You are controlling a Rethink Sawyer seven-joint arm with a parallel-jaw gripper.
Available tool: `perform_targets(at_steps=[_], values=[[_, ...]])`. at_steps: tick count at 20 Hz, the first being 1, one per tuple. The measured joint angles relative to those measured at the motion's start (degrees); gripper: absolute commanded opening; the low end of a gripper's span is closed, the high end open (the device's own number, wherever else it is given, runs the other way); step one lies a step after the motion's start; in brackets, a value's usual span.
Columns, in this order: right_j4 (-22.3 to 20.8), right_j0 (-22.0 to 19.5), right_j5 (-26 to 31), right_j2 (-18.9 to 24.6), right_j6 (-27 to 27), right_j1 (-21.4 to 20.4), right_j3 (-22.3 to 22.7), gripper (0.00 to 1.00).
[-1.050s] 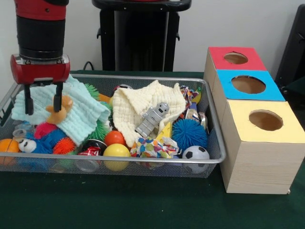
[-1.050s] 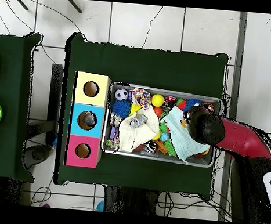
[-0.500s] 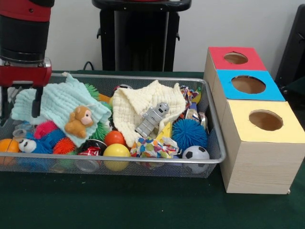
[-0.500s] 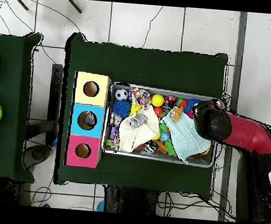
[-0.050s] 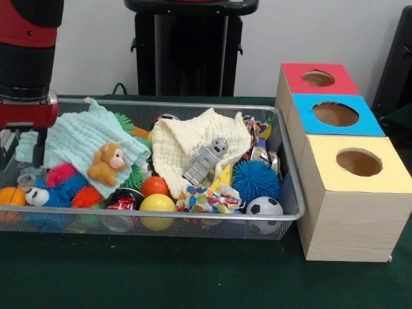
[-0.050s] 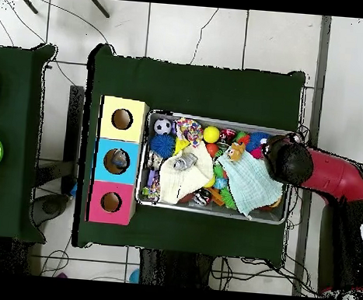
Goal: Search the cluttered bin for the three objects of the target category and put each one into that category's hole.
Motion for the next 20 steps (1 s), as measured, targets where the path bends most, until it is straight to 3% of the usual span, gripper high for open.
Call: perform_targets(at_steps=[20], values=[[-0.1, -2.5, 3.0, 0.1, 0.0, 5.0, -0.1, 1.00]])
